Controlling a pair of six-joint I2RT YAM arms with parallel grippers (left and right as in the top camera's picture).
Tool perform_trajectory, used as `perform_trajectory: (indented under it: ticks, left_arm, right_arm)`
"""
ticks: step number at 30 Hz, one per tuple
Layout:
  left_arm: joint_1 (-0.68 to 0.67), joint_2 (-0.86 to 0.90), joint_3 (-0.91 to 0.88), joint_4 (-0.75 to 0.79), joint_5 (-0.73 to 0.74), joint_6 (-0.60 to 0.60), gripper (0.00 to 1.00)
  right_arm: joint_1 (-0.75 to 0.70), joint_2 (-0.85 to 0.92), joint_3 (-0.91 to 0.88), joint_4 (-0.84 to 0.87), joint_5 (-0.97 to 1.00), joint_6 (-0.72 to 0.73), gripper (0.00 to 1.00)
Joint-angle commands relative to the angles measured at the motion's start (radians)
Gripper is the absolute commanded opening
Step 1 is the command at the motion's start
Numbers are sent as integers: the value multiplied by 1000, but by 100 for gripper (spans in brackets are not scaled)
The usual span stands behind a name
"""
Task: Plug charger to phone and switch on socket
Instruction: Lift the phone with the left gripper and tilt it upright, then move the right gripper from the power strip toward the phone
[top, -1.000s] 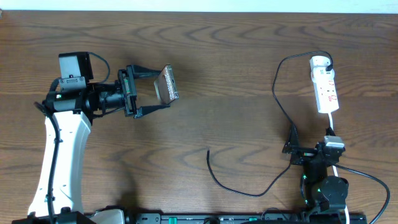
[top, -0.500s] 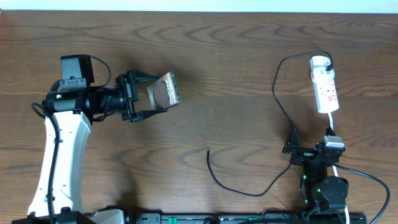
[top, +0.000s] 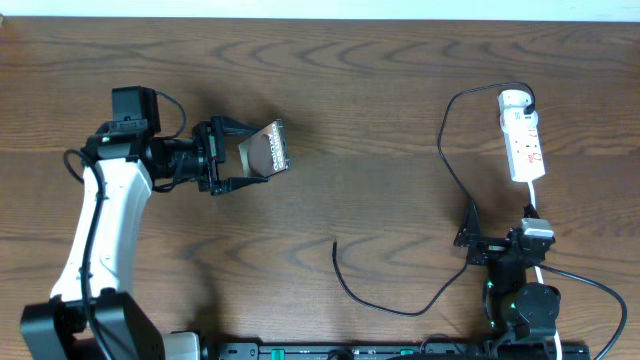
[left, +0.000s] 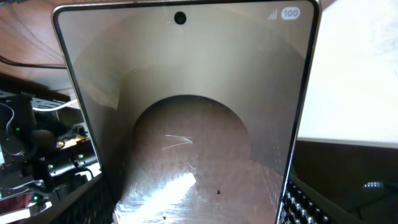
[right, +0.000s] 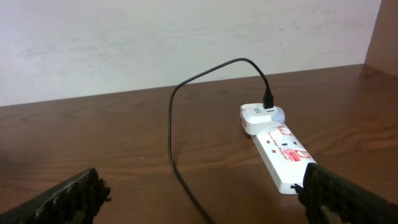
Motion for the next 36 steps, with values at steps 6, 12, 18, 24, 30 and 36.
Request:
perform_trajectory:
  ticks: [6,12,18,24,30,36]
  left_arm:
    - [4,55,10,-2,44,44,7]
    - [5,61,10,-2,51,50,7]
    - [5,62,10,6,58,51,7]
    - [4,64,10,6,27,52,7]
    - [4,64,10,6,-6,52,7]
    - [4,64,10,5,-33,63,7]
  right_arm:
    - [4,-5,-1,-3,-23,-10,99]
    - [4,-5,0,56,-127,110,99]
    - [4,21,51,218,-277,349,99]
    - [4,246,295,179,-457,432,99]
    - [4,697,618,103,-914,513,99]
    - [10,1098,768,255,-1341,551,99]
